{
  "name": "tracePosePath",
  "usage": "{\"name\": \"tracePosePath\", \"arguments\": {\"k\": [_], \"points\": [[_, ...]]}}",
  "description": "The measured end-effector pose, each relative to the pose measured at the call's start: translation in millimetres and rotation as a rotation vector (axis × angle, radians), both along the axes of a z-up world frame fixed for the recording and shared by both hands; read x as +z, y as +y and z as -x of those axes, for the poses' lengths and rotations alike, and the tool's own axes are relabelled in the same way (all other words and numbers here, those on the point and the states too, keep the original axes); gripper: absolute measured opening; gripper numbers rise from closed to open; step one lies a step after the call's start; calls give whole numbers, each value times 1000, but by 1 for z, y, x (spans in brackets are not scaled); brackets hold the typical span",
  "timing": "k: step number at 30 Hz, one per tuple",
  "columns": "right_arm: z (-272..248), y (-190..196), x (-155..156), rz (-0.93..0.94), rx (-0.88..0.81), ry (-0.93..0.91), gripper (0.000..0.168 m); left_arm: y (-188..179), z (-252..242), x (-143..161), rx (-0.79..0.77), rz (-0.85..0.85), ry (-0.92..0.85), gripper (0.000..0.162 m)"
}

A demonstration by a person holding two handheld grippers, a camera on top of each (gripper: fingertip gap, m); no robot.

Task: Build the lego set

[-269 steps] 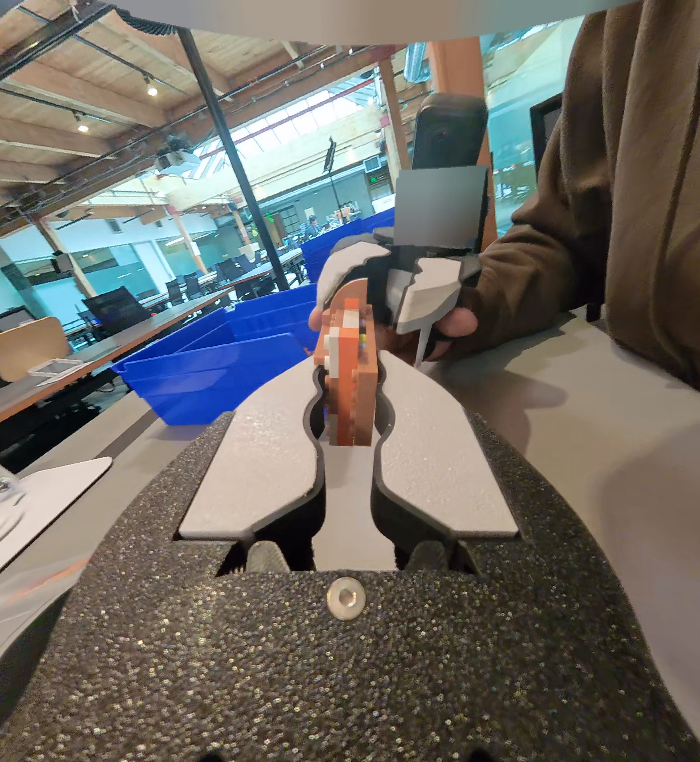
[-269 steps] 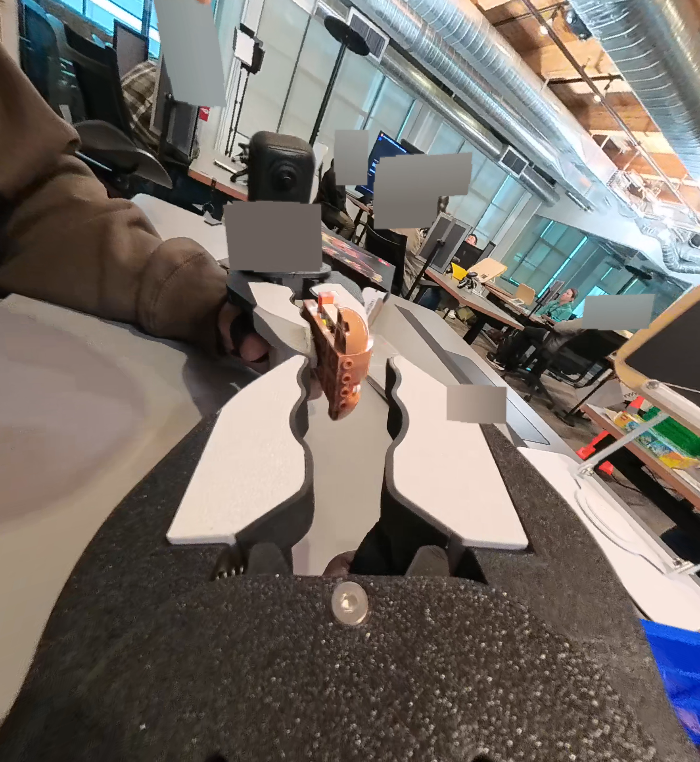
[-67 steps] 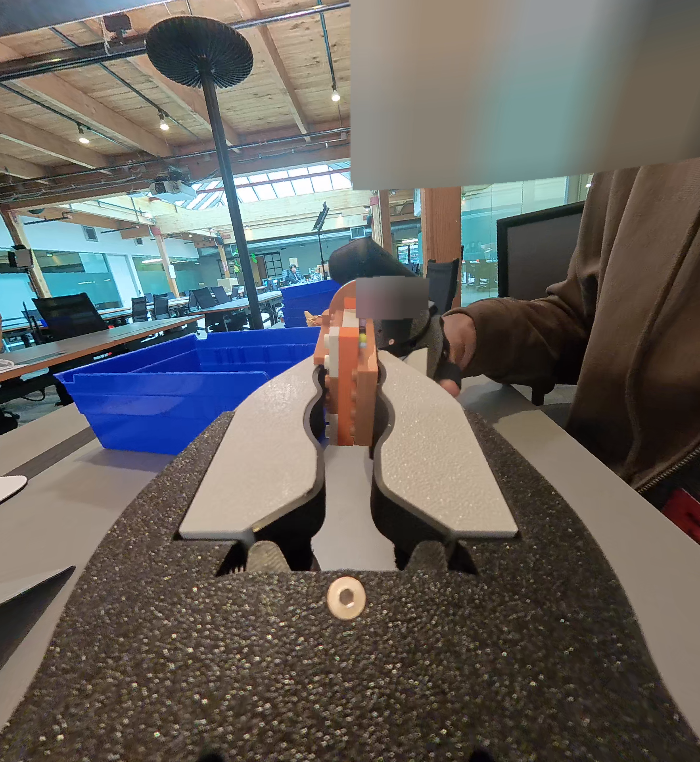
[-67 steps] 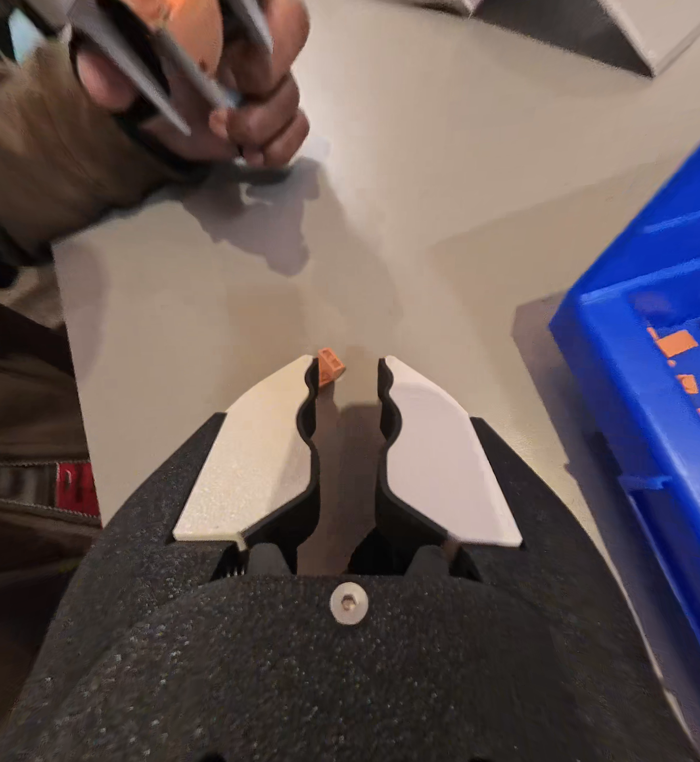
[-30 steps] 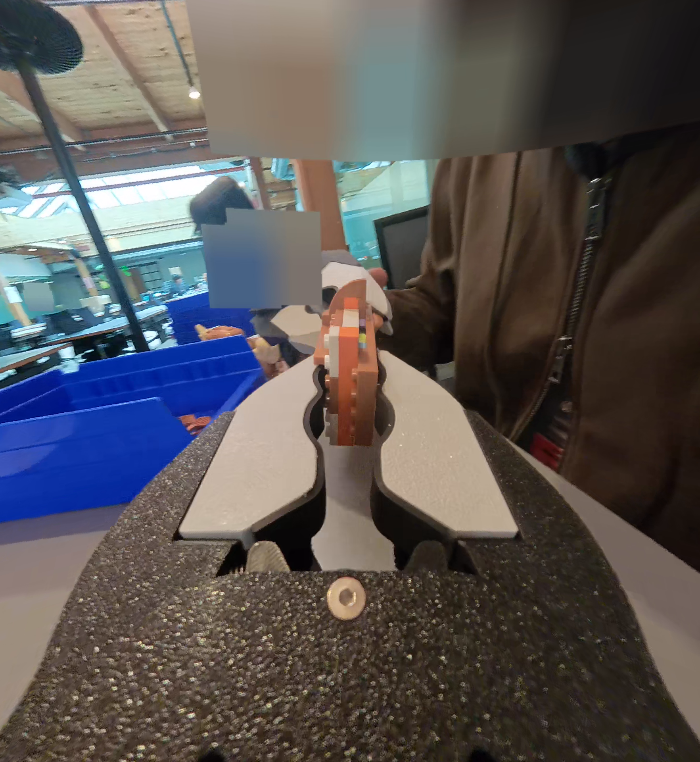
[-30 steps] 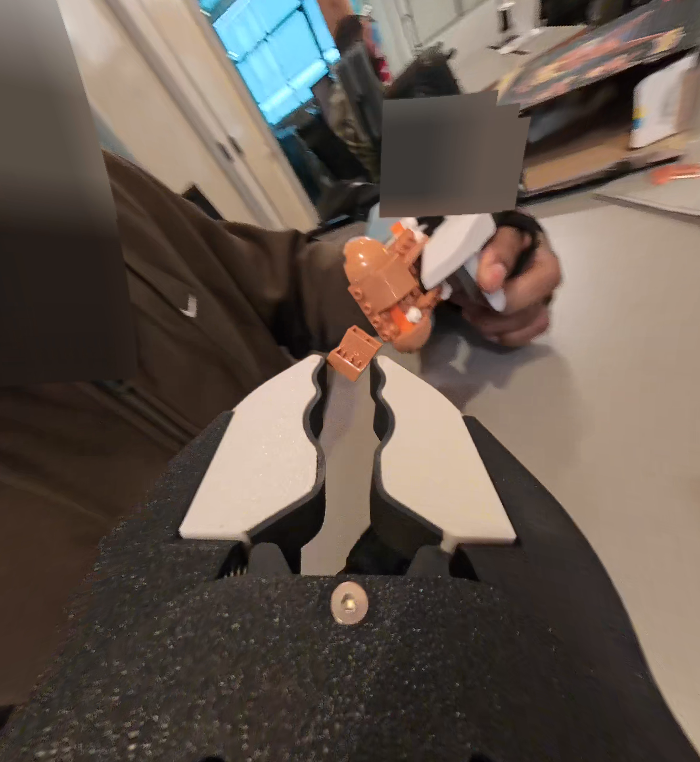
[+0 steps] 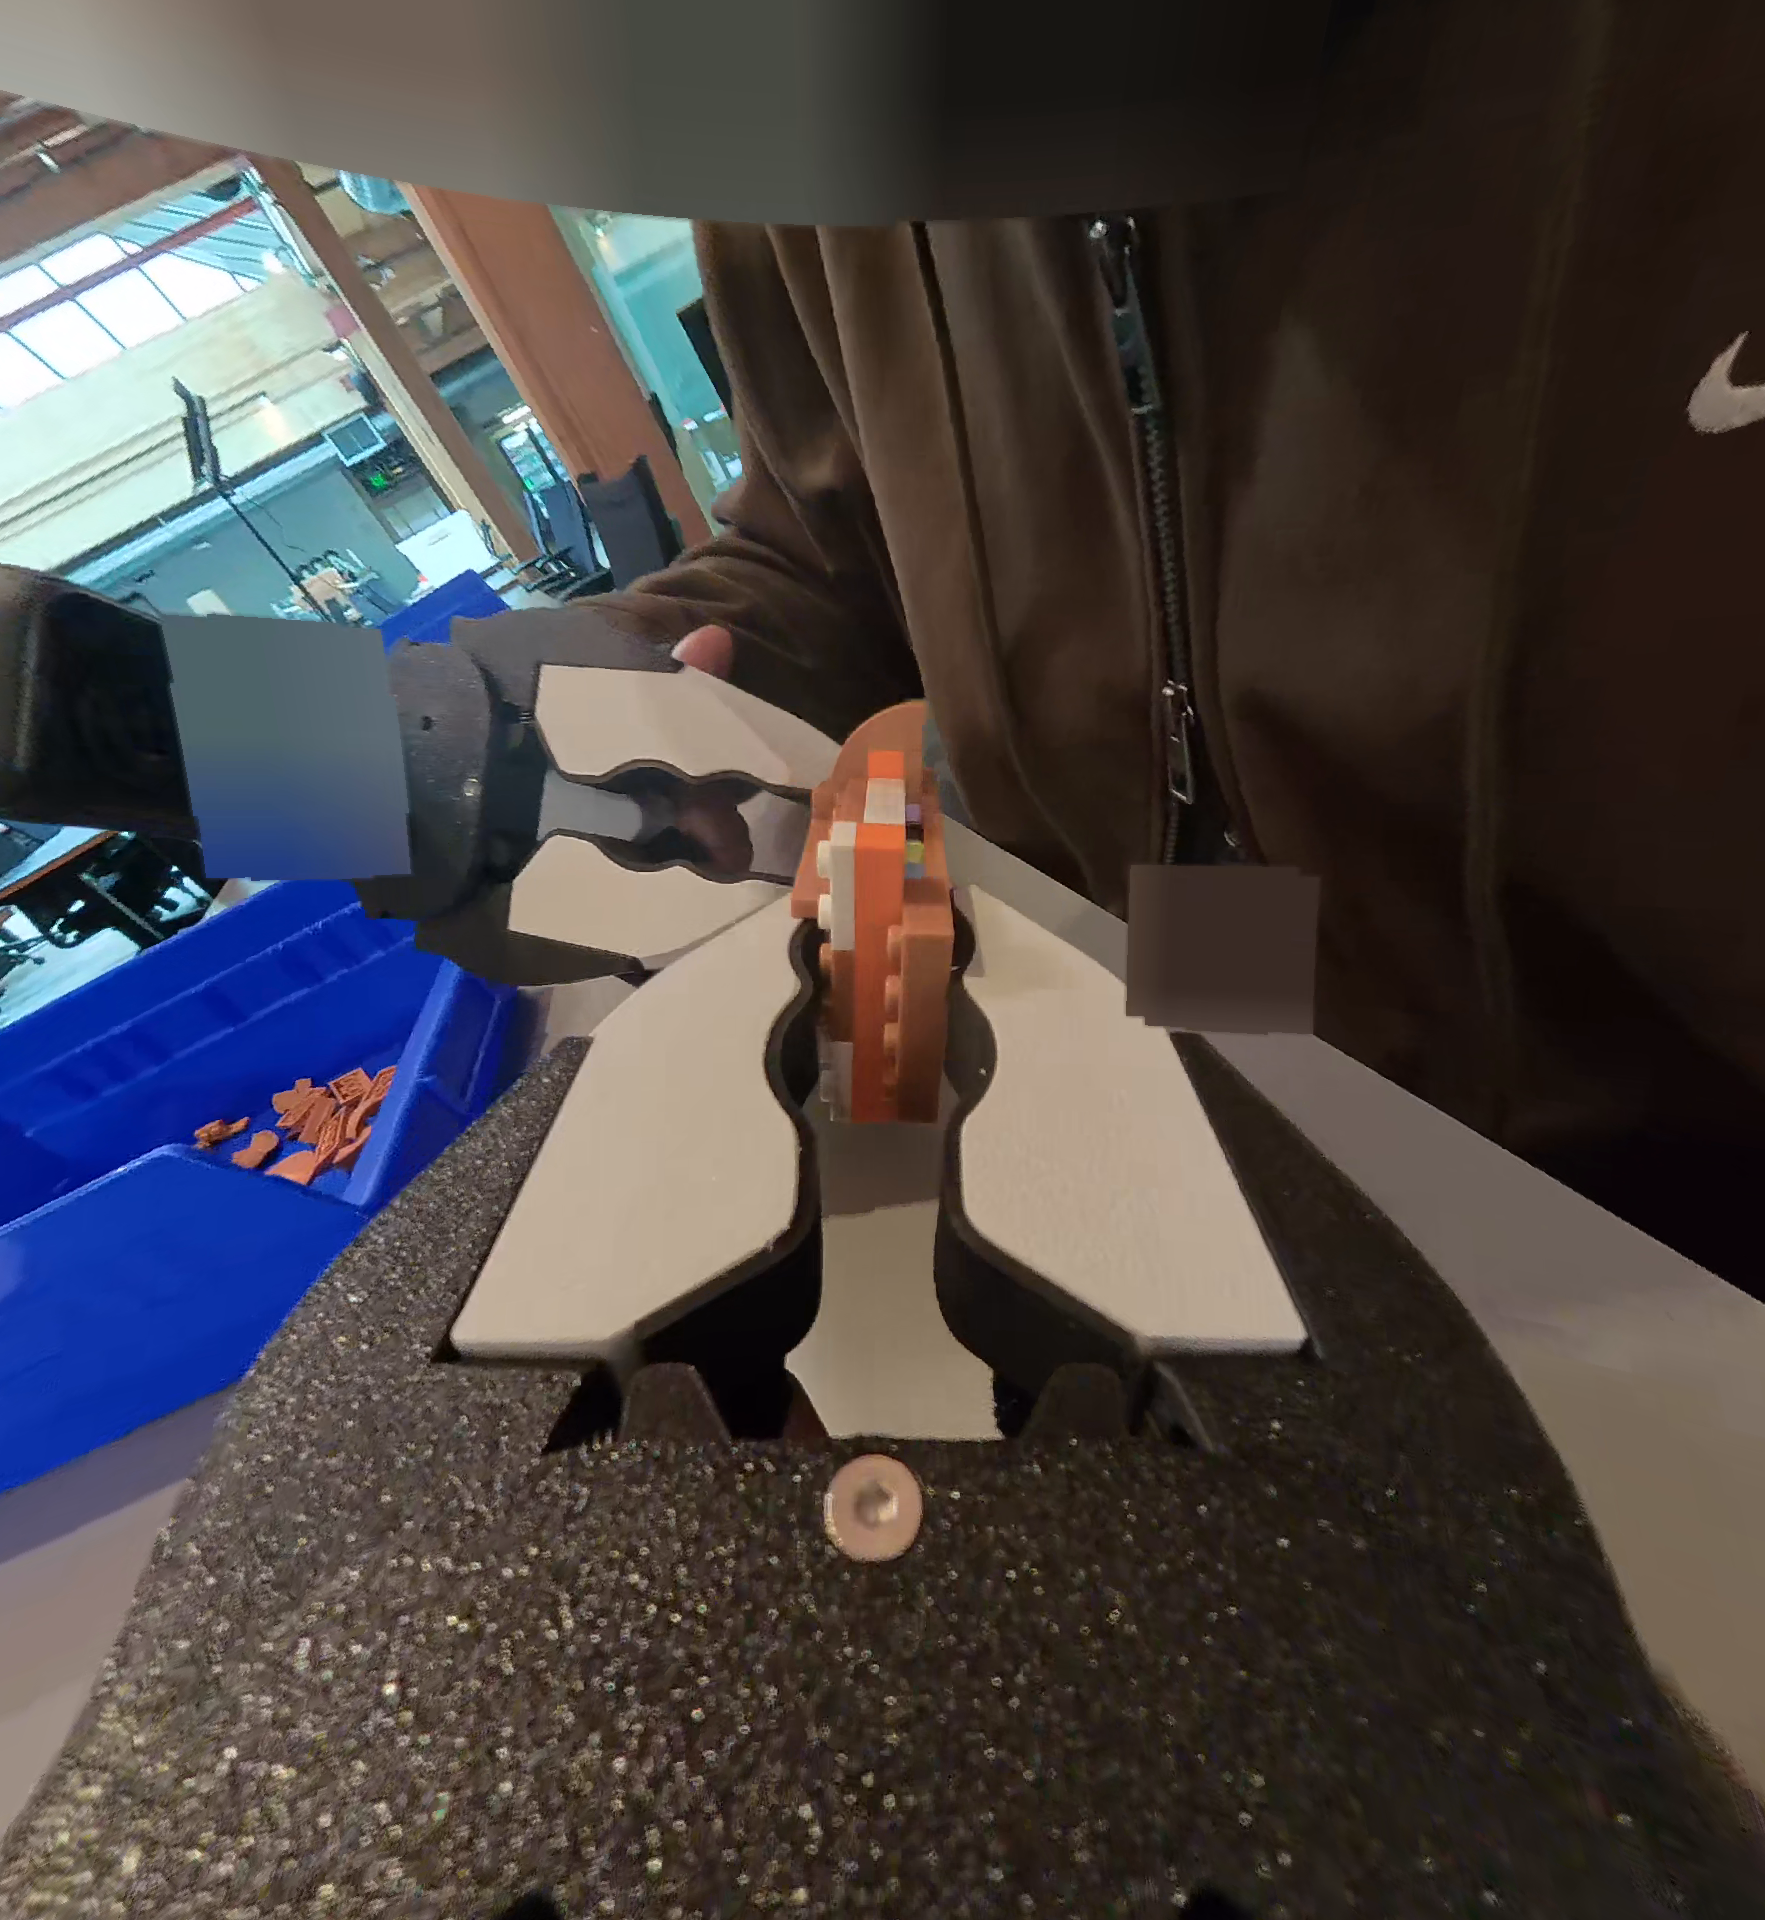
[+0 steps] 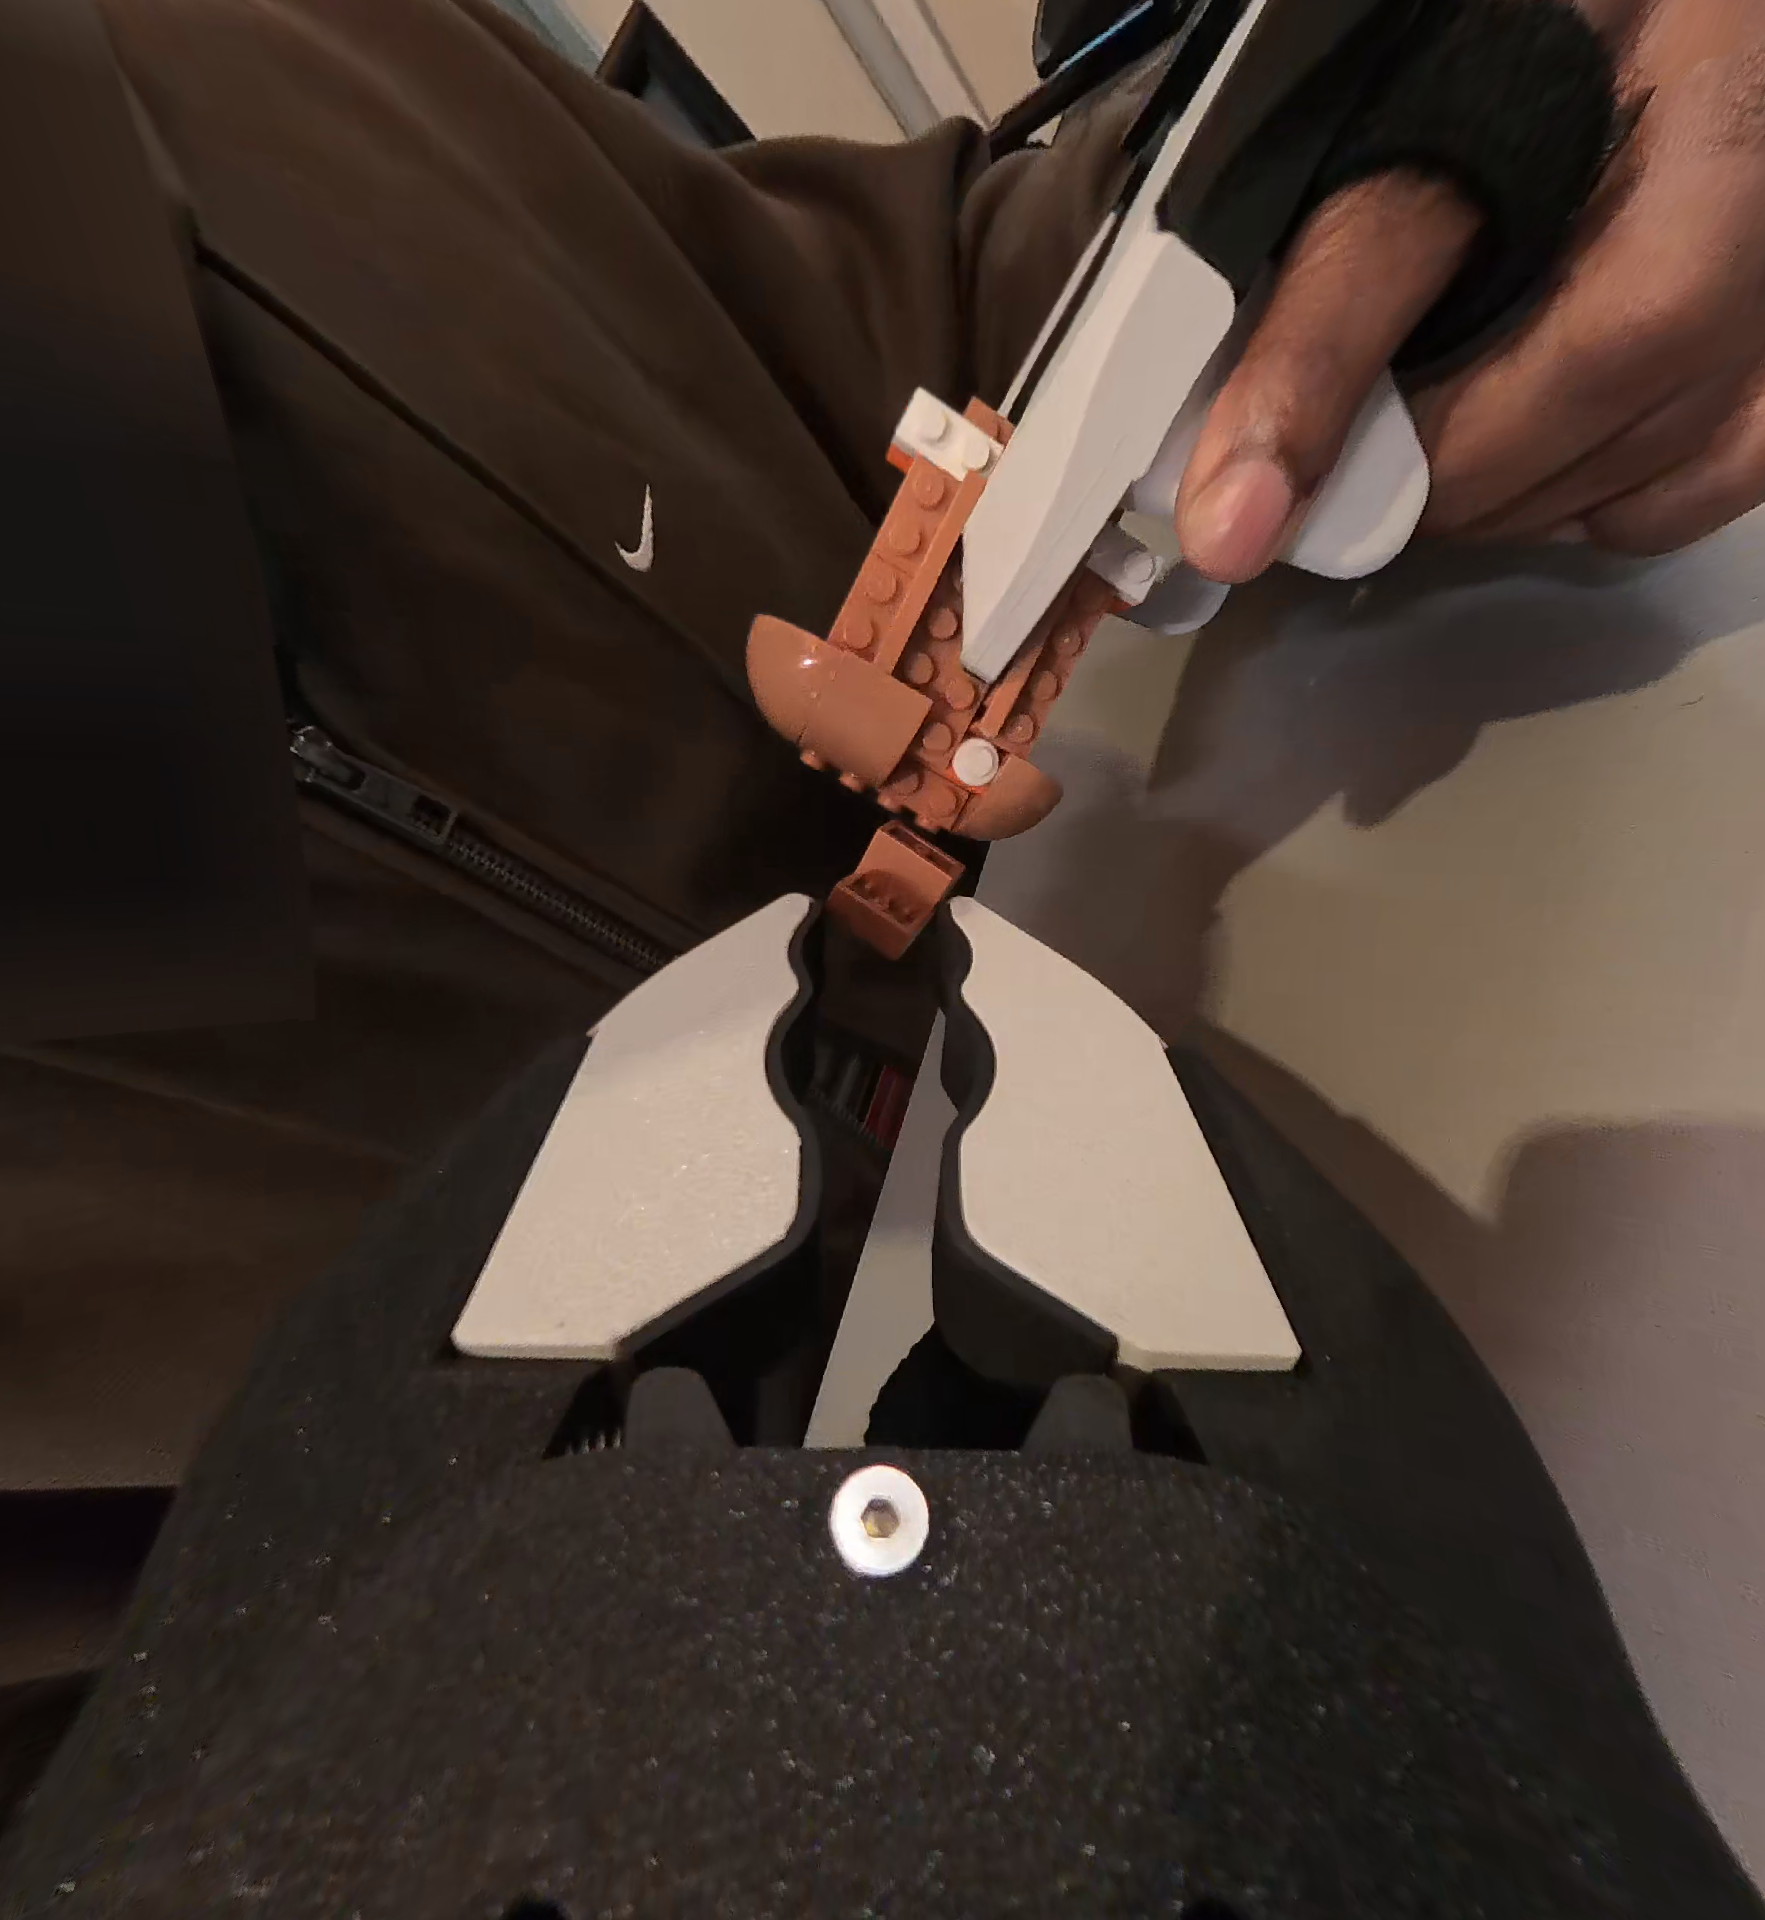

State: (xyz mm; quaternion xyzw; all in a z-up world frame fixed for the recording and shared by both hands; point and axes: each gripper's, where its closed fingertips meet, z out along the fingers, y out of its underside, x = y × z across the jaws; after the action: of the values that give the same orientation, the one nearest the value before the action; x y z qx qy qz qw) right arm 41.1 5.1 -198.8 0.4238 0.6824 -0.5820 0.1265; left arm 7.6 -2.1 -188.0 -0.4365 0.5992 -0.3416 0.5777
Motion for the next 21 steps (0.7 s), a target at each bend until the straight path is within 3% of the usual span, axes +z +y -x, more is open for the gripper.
{"name": "tracePosePath", "arguments": {"k": [21], "points": [[-3, -10, -9, -16, 116, -42, 20, -14, -16, -12, -64, -19, 74, 21]]}}
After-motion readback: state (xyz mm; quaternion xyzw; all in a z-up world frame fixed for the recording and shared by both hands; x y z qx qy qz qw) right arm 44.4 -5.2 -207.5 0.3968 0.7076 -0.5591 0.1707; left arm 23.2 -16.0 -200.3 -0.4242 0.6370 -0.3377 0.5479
